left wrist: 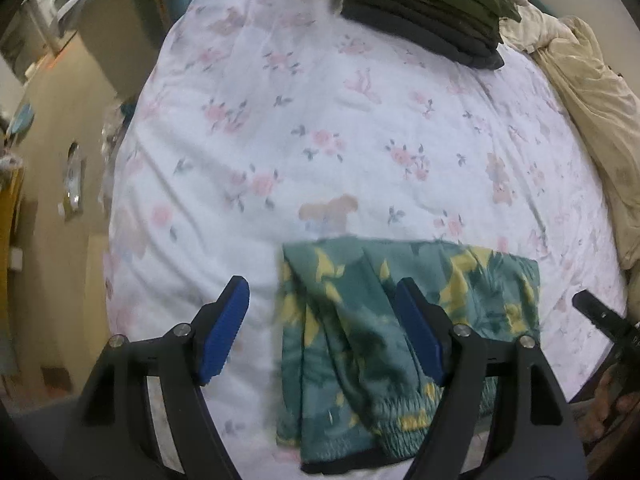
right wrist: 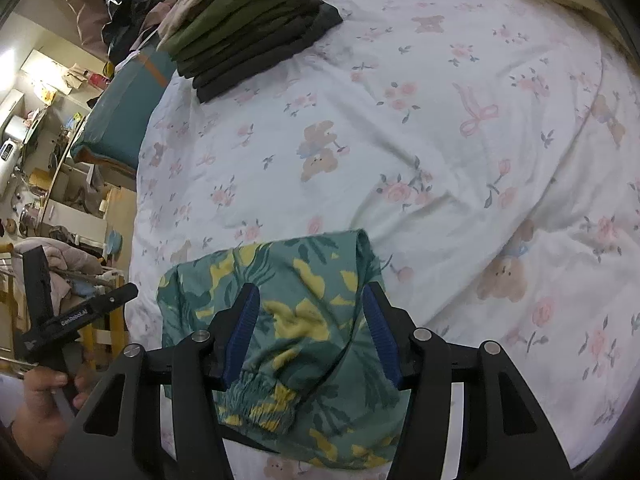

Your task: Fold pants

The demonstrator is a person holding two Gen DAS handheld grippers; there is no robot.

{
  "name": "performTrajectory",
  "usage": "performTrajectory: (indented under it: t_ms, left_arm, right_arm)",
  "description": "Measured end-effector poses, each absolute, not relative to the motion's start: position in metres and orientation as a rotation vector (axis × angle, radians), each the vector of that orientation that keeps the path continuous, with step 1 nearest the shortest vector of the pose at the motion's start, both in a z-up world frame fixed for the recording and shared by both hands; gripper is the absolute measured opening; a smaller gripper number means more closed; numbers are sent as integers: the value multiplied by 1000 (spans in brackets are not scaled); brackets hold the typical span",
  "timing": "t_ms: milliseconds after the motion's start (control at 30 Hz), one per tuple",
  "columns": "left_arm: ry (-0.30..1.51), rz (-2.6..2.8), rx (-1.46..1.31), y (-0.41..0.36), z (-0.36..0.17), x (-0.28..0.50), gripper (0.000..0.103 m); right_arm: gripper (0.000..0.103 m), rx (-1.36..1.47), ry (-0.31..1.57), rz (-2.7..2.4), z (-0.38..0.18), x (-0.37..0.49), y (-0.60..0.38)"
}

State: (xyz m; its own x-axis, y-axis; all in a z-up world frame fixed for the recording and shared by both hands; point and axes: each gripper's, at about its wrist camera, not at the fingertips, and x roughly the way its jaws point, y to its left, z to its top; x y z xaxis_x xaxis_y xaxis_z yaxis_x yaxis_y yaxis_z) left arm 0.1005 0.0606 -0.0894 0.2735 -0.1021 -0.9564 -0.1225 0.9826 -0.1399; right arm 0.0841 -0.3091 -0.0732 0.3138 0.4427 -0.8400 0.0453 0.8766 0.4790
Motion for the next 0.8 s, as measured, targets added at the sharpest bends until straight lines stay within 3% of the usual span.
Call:
performTrajectory:
  t_ms: [733,800]
  left_arm:
    - [1386,-21,-218,55,-145,132,71]
    - [1406,-36,-223,52,-150,131,52]
  right_arm:
    - [70,420,1434,204,-157,143,-324]
    - [71,451,1430,228,-158,144,-324]
